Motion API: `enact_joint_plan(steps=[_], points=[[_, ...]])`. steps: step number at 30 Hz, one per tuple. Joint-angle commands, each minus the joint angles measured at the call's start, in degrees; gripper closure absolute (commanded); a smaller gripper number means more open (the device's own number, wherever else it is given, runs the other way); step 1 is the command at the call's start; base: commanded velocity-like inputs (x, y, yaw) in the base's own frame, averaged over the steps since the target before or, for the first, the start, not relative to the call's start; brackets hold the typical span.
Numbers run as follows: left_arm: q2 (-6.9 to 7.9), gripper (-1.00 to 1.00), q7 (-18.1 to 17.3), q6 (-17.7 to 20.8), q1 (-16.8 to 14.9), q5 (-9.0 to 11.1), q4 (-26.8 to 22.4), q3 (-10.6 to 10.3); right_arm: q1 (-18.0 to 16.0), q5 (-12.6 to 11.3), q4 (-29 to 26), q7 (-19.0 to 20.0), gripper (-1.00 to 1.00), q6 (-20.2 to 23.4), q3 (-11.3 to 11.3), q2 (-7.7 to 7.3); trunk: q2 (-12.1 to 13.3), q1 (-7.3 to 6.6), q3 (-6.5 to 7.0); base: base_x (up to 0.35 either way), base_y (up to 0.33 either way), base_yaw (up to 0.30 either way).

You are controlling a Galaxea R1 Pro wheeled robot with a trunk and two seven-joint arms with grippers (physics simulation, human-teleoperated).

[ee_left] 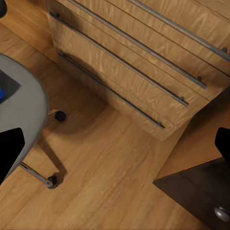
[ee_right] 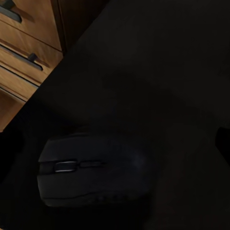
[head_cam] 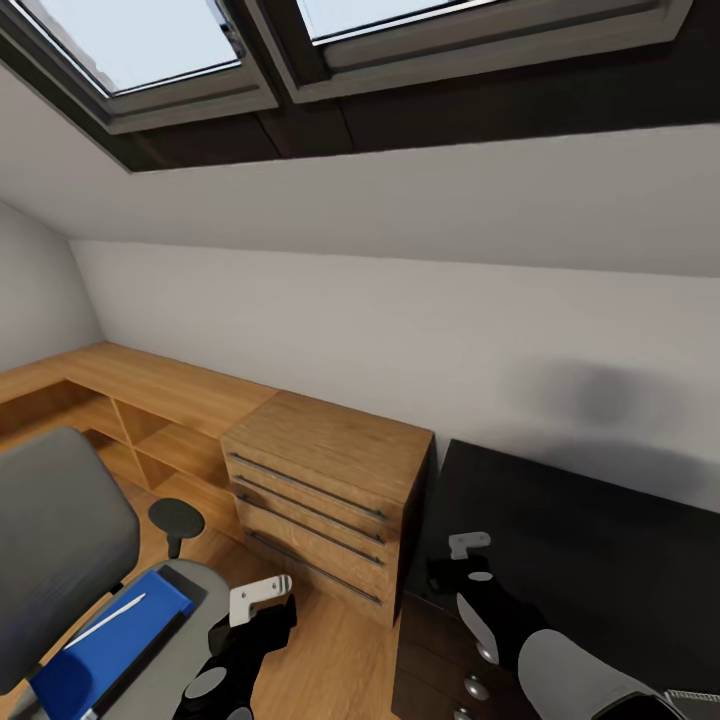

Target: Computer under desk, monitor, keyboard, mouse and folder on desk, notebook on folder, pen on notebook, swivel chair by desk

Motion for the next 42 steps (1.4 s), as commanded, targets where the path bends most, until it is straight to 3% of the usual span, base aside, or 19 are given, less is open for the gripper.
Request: enact_joint_plan(steps=[1, 17, 27, 39, 42], points=[[0.01, -1.0, 0.5, 0.1, -0.1, 0.4, -0.1, -0.1, 0.0, -0.5, -0.1, -0.4, -1.0, 0.3, 0.5, -0.04, -0.5, 0.24, -0.27, 0.0, 0.0, 0.0], [0.01, -1.0, 0.5, 0.1, -0.1, 0.4, -0.1, -0.2, 0.0, -0.2, 0.0, 1.8, -1.0, 1.3, 0.6, 0.12, -6.9, 3.75, -3.14, 0.0, 0.0, 0.0], [0.01, -1.0, 0.5, 0.1, -0.1, 0.4, -0.1, -0.2, -0.1, -0.1, -0.1, 1.8, -1.0, 2.9, 0.6, 0.05, -6.9, 3.75, -3.14, 0.0, 0.0, 0.0], [0.01, -1.0, 0.6, 0.1, -0.1, 0.4, -0.1, -0.2, -0.1, -0.1, -0.2, 1.8, -1.0, 3.3, 0.6, 0.05, -11.7, 6.39, -5.29, 0.0, 0.0, 0.0], [0.01, -1.0, 0.6, 0.1, -0.1, 0.4, -0.1, -0.2, -0.1, -0.1, -0.2, 1.8, -1.0, 3.3, 0.6, 0.1, -11.7, 6.39, -5.29, 0.0, 0.0, 0.0]])
